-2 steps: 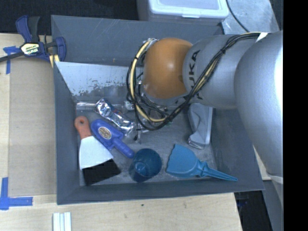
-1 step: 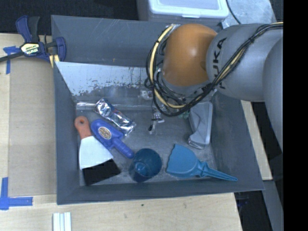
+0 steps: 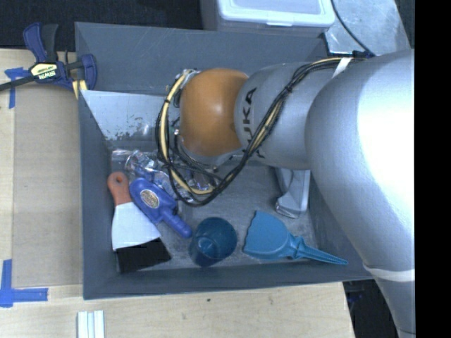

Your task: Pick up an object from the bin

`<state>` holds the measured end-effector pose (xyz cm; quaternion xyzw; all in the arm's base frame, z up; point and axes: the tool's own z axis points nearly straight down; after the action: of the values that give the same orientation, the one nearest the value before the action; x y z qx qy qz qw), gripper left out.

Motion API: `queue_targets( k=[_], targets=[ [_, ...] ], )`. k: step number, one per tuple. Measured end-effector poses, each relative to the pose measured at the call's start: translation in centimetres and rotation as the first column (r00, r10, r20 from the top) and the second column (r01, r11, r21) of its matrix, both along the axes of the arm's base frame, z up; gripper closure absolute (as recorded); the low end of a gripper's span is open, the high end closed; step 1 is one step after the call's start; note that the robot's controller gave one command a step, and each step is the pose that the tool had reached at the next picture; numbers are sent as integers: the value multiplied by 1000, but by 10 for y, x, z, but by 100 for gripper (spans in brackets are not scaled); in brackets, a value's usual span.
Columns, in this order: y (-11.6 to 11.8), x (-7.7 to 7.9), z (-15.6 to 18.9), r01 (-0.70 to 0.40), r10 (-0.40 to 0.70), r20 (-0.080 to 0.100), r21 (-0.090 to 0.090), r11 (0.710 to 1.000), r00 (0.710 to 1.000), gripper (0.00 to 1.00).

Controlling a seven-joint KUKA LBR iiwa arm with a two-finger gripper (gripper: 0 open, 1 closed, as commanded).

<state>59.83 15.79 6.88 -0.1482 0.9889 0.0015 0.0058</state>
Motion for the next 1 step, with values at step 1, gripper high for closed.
queue_targets(
  k=[1],
  targets=[
    [-44,-16,7,0,0,18,-5,1000,1000,0]
  ],
)
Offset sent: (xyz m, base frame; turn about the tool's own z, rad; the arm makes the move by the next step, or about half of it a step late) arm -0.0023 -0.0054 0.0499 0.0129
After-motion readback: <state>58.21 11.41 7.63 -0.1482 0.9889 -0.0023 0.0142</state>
